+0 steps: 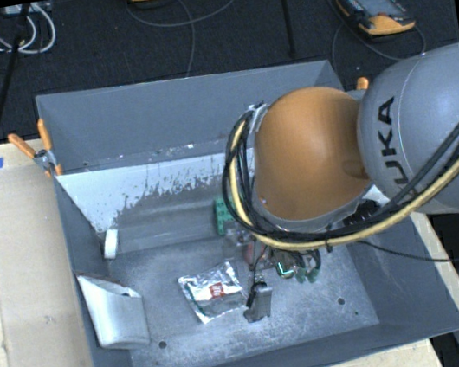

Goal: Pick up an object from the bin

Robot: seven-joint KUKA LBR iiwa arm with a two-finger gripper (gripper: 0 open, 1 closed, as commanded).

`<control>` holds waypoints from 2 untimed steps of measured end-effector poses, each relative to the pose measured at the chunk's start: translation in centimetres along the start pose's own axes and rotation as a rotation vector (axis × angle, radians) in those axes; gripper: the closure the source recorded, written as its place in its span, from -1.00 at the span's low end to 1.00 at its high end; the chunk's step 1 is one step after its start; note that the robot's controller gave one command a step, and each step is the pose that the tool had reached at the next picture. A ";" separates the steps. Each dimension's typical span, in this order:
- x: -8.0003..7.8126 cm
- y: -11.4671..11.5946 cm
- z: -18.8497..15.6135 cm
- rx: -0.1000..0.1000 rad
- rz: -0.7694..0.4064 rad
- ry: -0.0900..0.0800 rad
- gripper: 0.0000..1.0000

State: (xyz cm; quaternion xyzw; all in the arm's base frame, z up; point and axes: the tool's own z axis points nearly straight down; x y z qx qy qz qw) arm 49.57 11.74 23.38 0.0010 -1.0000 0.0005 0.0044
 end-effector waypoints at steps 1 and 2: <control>-6.3 -1.7 16.8 0.000 -0.024 -0.002 -1.00; -5.5 -1.0 13.2 -0.002 0.006 -0.010 -1.00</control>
Offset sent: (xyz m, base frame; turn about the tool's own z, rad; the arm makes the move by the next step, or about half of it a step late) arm 0.0628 -0.0168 -0.1638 -0.0245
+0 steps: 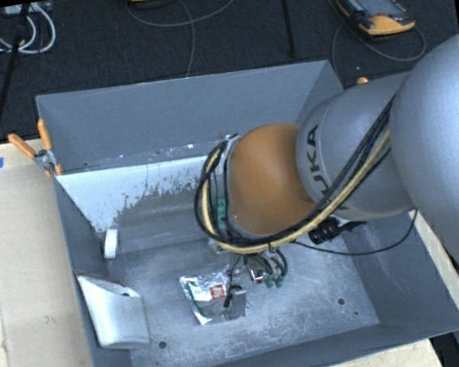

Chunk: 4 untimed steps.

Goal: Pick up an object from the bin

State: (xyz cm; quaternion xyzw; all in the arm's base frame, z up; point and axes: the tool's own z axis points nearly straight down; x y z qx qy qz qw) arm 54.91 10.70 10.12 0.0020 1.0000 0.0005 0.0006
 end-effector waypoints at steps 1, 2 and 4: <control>-0.3 -0.6 -0.6 0.001 0.094 0.001 -1.00; -1.9 -0.5 3.3 0.002 0.242 0.003 -1.00; -1.9 -0.6 3.3 0.002 0.245 0.003 1.00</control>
Offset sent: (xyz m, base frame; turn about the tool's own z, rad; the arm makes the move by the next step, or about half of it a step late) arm 0.0029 -0.0048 0.0066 0.0946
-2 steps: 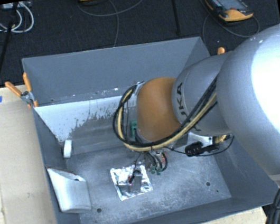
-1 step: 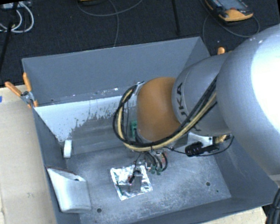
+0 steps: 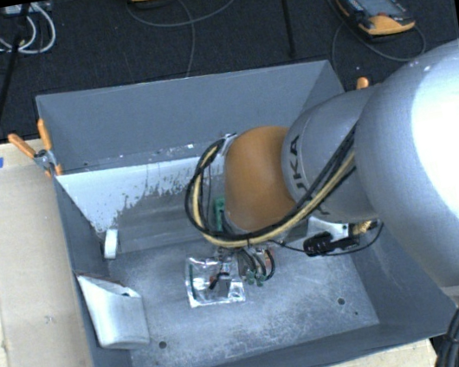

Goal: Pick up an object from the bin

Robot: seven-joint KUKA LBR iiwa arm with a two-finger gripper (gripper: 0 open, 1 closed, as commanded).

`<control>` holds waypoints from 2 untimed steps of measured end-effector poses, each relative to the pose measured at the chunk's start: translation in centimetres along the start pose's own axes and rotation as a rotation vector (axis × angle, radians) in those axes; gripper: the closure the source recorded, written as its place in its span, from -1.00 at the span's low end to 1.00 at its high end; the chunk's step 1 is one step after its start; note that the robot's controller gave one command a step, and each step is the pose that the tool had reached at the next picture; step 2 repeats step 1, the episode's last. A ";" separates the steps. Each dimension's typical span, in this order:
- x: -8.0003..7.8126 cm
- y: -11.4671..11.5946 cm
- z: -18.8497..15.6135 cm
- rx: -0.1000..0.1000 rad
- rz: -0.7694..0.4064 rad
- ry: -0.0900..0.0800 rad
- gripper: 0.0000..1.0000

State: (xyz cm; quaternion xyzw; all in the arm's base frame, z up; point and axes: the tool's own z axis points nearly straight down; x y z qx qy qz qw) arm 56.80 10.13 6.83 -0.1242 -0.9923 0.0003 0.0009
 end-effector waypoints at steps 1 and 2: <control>-0.1 0.0 -12.3 -0.003 -0.001 -0.008 1.00; -0.1 0.0 -12.3 -0.003 -0.001 -0.008 1.00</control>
Offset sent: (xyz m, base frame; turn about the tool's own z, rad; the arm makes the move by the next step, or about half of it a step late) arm 0.0000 -0.0001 0.1190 0.0000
